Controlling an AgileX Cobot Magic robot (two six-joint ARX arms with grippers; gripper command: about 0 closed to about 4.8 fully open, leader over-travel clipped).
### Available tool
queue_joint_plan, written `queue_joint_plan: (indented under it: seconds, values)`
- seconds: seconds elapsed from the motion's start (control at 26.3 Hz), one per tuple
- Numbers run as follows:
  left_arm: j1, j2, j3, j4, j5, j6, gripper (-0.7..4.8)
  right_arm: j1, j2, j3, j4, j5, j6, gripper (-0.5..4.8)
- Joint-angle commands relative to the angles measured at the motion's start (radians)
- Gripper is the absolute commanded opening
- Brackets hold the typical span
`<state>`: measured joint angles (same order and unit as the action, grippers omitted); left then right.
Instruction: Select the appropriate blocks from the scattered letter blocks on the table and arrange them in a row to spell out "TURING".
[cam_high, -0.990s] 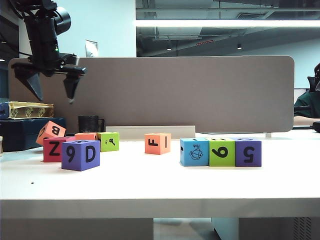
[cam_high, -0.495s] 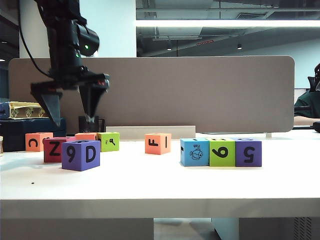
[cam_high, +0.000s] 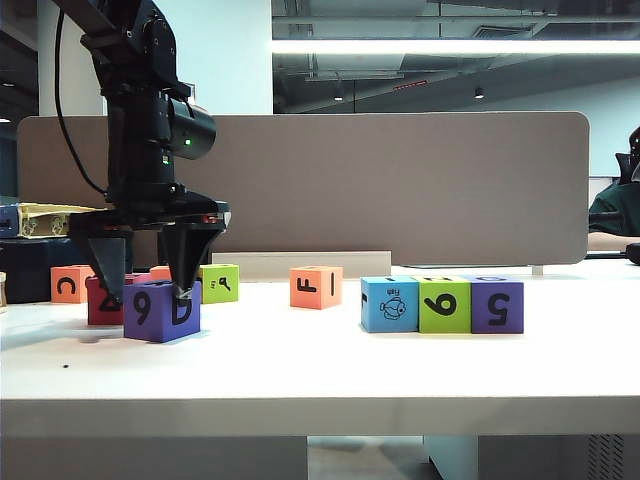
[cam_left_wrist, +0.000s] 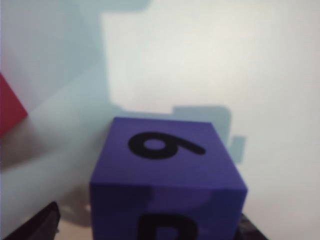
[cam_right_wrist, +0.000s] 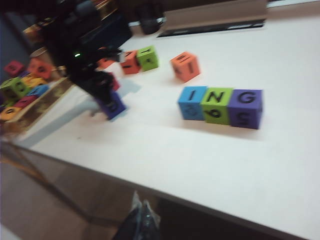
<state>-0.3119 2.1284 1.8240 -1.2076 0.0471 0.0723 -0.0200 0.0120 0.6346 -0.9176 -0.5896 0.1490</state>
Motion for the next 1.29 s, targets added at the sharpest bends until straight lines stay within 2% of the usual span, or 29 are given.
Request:
queue_joint_plan:
  seconds: [0.04, 0.15, 0.27, 0.34, 0.38, 0.42, 0.46, 0.5, 0.53, 0.69, 0.91, 1.03, 1.1, 1.29]
  values:
    - [-0.002, -0.006, 0.002, 0.019, -0.002, 0.003, 4.20, 0.002, -0.010, 0.003, 0.002, -0.019, 0.000, -0.01]
    - [-0.002, -0.006, 0.002, 0.032, -0.001, 0.002, 2.98, 0.002, -0.010, 0.003, 0.002, -0.016, 0.000, -0.01]
    - [-0.002, -0.006, 0.002, 0.031, 0.002, 0.001, 2.95, 0.002, -0.010, 0.003, 0.002, -0.015, 0.000, -0.01]
    - [-0.002, -0.006, 0.002, 0.033, 0.044, -0.019, 2.95, 0.002, -0.010, 0.003, 0.002, -0.015, 0.000, -0.01]
    - [-0.002, -0.006, 0.002, 0.036, 0.074, -0.039, 2.95, 0.002, -0.010, 0.003, 0.002, -0.015, 0.000, -0.01]
    - [-0.003, -0.006, 0.003, 0.052, 0.172, -0.083, 2.94, 0.002, -0.010, 0.003, 0.002, -0.015, 0.000, -0.01]
    - [-0.008, -0.006, 0.003, 0.064, 0.211, -0.101, 2.85, 0.002, -0.010, 0.003, 0.002, -0.015, 0.000, -0.01]
    - [-0.020, -0.006, 0.004, 0.085, 0.237, -0.115, 2.58, 0.002, -0.010, 0.003, 0.002, -0.015, 0.000, -0.01]
    - [-0.043, -0.006, 0.005, 0.102, 0.236, -0.119, 2.41, 0.002, -0.010, 0.003, 0.002, -0.015, 0.000, -0.01]
    - [-0.103, -0.006, 0.005, 0.159, 0.226, -0.165, 2.41, 0.002, -0.010, 0.003, 0.002, -0.015, 0.000, -0.01]
    - [-0.214, -0.006, 0.005, 0.314, 0.143, -0.322, 2.41, 0.002, -0.010, 0.003, 0.002, -0.016, 0.000, -0.01]
    - [-0.228, -0.006, 0.005, 0.316, 0.102, -0.375, 2.41, 0.002, -0.010, 0.003, 0.001, -0.016, 0.000, -0.01]
    - [-0.228, -0.006, 0.005, 0.316, 0.068, -0.441, 2.41, 0.002, -0.010, 0.003, 0.001, -0.016, 0.000, -0.01]
    - [-0.235, -0.006, 0.004, 0.325, 0.042, -0.520, 2.41, 0.002, -0.010, 0.003, 0.001, -0.016, 0.000, -0.01]
